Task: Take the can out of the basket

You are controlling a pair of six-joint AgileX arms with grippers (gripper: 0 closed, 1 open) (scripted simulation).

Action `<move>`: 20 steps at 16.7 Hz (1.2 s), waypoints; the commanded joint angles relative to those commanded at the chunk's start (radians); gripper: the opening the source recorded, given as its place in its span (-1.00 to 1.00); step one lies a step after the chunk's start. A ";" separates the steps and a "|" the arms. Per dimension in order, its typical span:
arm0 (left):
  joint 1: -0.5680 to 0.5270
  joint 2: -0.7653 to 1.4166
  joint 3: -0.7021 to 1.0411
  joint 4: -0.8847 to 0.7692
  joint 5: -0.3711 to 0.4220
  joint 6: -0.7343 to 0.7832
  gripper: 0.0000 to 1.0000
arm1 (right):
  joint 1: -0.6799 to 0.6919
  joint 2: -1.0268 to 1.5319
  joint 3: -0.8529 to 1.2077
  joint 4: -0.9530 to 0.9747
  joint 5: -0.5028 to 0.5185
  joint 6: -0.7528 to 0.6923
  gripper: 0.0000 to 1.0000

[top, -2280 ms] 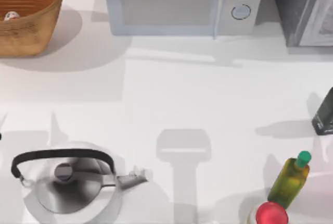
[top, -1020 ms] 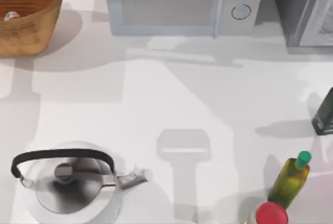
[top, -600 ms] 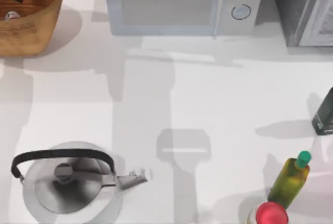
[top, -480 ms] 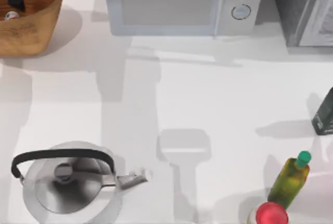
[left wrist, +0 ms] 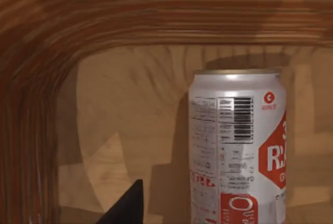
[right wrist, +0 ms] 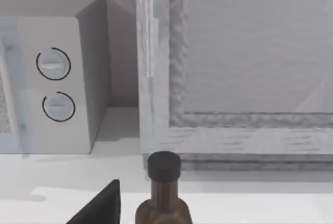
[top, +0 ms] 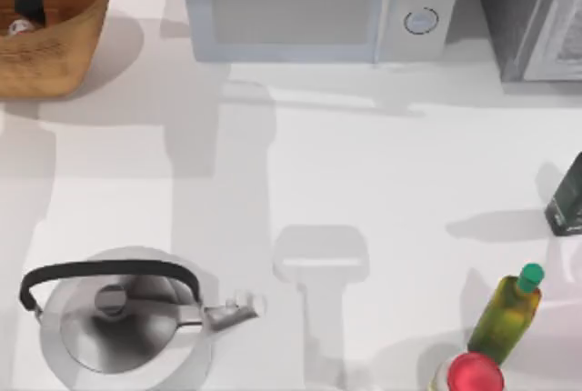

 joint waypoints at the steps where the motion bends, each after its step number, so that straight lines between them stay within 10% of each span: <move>1: 0.002 0.010 0.002 -0.003 -0.001 -0.003 1.00 | 0.000 0.000 0.000 0.000 0.000 0.000 1.00; 17: -0.015 0.195 0.141 0.035 -0.005 -0.027 1.00 | 0.000 0.000 0.000 0.000 0.000 0.000 1.00; 20: -0.015 0.195 0.141 0.035 -0.005 -0.027 0.55 | 0.000 0.000 0.000 0.000 0.000 0.000 1.00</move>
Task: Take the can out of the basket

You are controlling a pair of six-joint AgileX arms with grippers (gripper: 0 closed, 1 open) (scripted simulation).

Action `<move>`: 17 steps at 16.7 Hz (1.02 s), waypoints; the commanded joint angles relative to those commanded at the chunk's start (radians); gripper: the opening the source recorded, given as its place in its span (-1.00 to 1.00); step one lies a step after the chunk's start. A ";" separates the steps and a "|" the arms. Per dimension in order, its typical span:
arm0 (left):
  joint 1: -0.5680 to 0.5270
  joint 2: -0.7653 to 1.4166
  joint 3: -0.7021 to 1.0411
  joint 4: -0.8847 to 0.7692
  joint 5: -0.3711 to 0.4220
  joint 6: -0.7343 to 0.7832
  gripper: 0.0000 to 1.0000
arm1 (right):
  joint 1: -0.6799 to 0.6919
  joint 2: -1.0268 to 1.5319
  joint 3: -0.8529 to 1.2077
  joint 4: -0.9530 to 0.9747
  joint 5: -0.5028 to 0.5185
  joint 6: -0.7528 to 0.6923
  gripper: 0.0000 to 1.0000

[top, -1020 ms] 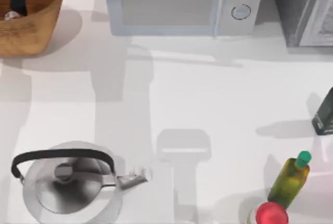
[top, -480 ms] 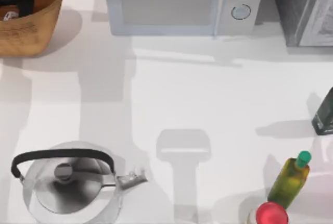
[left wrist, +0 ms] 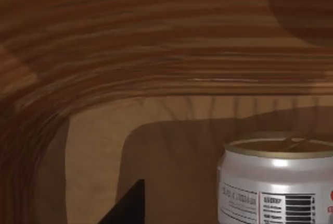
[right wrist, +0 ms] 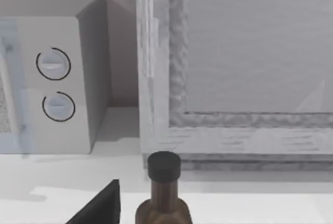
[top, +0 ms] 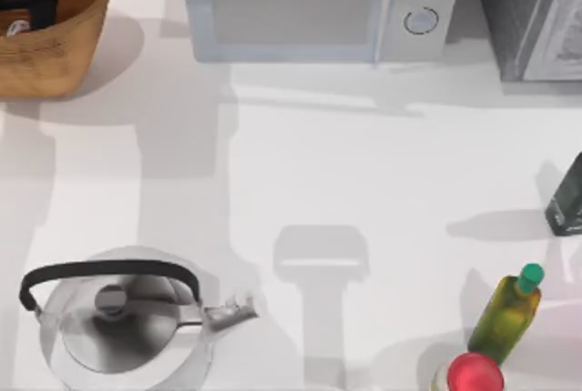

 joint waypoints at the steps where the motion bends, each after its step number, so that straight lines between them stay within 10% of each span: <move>1: 0.000 0.000 0.000 0.000 0.000 0.000 0.40 | 0.000 0.000 0.000 0.000 0.000 0.000 1.00; 10: 0.000 0.000 0.000 0.000 0.000 0.000 -0.96 | 0.000 0.000 0.000 0.000 0.000 0.000 1.00; 17: 0.000 0.000 0.000 0.000 0.000 0.000 -1.00 | 0.000 0.000 0.000 0.000 0.000 0.000 1.00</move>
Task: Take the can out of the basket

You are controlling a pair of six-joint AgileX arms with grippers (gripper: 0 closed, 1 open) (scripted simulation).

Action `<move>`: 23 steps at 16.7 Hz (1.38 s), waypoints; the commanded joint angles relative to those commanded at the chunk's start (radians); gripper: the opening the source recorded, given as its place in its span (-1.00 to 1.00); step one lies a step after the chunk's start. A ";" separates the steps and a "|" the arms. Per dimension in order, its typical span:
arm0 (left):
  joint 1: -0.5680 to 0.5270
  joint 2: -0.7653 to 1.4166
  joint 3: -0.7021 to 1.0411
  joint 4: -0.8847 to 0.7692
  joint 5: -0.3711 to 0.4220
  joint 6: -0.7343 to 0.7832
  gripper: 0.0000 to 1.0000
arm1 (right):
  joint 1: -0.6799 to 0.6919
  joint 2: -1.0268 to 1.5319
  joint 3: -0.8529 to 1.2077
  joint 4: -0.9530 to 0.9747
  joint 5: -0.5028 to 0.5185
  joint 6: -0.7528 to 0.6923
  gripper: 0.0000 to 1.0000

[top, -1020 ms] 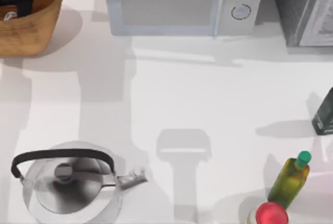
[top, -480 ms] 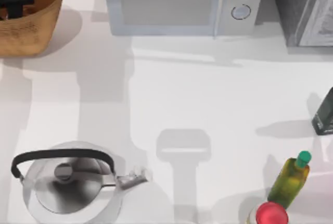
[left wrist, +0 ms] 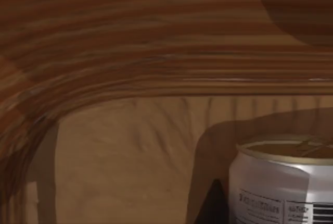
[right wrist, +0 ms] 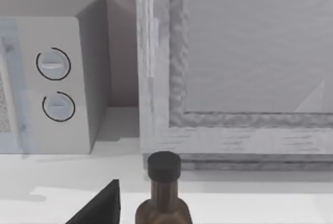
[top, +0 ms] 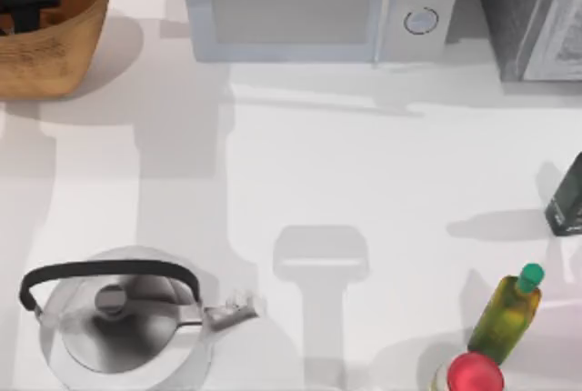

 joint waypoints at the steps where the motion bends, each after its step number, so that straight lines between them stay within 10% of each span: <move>1: 0.000 0.000 0.000 0.000 0.000 0.000 -1.00 | 0.000 0.000 0.000 0.000 0.000 0.000 1.00; 10: 0.039 -0.269 -0.272 0.143 -0.046 0.020 -1.00 | 0.000 0.000 0.000 0.000 0.000 0.000 1.00; 23: 0.007 -1.683 -1.748 0.872 -0.175 0.065 -1.00 | 0.000 0.000 0.000 0.000 0.000 0.000 1.00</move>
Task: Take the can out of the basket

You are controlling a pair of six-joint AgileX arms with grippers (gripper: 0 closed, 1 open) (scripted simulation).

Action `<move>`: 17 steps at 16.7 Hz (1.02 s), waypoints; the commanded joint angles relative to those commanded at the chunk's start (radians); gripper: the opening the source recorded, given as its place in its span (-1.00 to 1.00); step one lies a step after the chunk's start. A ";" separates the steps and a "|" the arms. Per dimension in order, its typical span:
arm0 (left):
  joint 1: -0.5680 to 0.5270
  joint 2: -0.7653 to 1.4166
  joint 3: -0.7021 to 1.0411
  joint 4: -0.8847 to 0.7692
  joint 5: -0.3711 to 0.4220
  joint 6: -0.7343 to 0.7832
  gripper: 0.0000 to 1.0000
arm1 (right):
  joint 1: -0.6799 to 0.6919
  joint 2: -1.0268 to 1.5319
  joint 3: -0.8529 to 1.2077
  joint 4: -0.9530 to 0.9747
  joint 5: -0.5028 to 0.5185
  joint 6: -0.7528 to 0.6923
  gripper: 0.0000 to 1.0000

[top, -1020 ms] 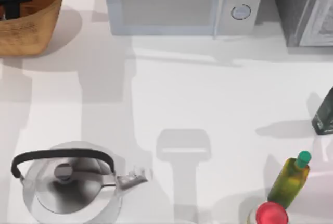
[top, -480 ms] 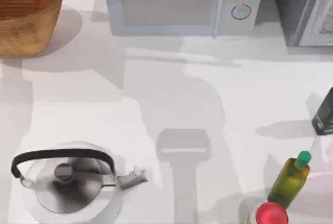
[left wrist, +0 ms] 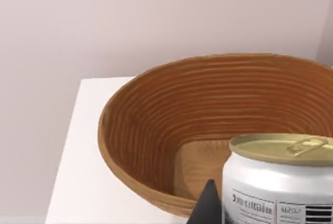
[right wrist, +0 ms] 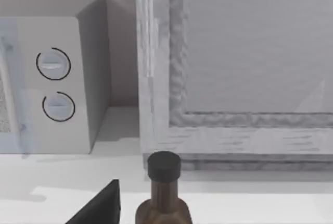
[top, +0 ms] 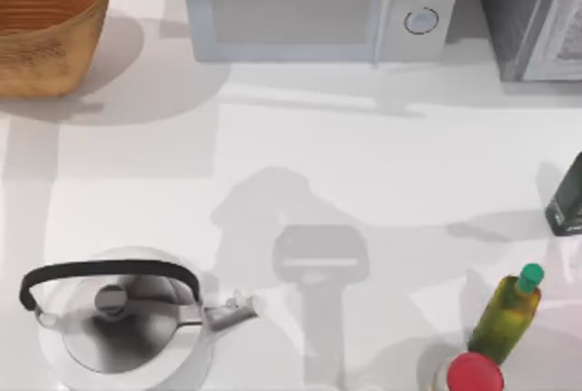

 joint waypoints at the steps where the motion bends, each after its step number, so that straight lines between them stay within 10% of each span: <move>1: -0.009 -0.125 -0.126 0.055 -0.008 -0.007 -1.00 | 0.000 0.000 0.000 0.000 0.000 0.000 1.00; 10: -0.103 -1.040 -1.055 0.419 -0.045 -0.118 -1.00 | 0.000 0.000 0.000 0.000 0.000 0.000 1.00; 17: -0.150 -1.296 -1.310 0.505 -0.050 -0.181 -1.00 | 0.000 0.000 0.000 0.000 0.000 0.000 1.00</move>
